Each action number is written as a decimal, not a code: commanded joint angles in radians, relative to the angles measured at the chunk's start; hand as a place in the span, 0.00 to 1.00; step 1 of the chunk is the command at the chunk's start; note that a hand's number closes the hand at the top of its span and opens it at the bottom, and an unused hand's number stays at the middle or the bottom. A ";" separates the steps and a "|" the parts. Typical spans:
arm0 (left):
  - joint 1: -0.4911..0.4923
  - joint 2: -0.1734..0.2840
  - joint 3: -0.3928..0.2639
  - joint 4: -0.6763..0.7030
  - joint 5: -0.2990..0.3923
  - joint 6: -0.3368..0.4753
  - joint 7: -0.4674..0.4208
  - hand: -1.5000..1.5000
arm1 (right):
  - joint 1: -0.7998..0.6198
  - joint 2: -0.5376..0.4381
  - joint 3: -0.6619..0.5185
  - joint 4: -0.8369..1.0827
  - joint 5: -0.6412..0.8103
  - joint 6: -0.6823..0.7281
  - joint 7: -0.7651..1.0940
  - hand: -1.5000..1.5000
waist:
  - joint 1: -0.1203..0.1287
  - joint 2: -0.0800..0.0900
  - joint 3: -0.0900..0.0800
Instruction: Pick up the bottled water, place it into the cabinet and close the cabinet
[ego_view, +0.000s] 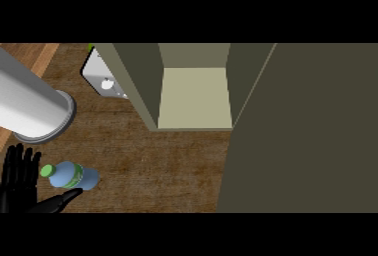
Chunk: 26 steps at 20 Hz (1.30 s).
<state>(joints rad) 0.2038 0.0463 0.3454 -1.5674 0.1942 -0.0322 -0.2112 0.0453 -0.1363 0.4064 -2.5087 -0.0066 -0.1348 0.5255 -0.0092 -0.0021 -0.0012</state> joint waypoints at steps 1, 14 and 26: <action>-0.030 -0.010 -0.004 0.082 -0.024 0.012 -0.048 0.00 | 0.012 -0.029 -0.026 -0.196 0.012 -0.003 0.104 0.00 | 0.002 0.000 0.001; -0.133 0.072 0.077 0.537 -0.007 -0.100 -0.331 0.00 | -0.008 -0.037 0.064 -0.178 0.082 -0.024 0.116 0.00 | -0.001 0.000 -0.001; -0.282 0.092 0.112 0.793 0.027 -0.126 -0.484 0.00 | 0.040 -0.067 -0.035 -0.202 0.007 -0.030 0.067 0.00 | -0.005 0.001 0.000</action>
<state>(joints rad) -0.0161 0.1211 0.4402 -0.8511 0.2070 -0.1607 -0.6725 0.0270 -0.1781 0.4008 -2.5077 0.0079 -0.1653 0.5260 -0.0113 -0.0012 -0.0012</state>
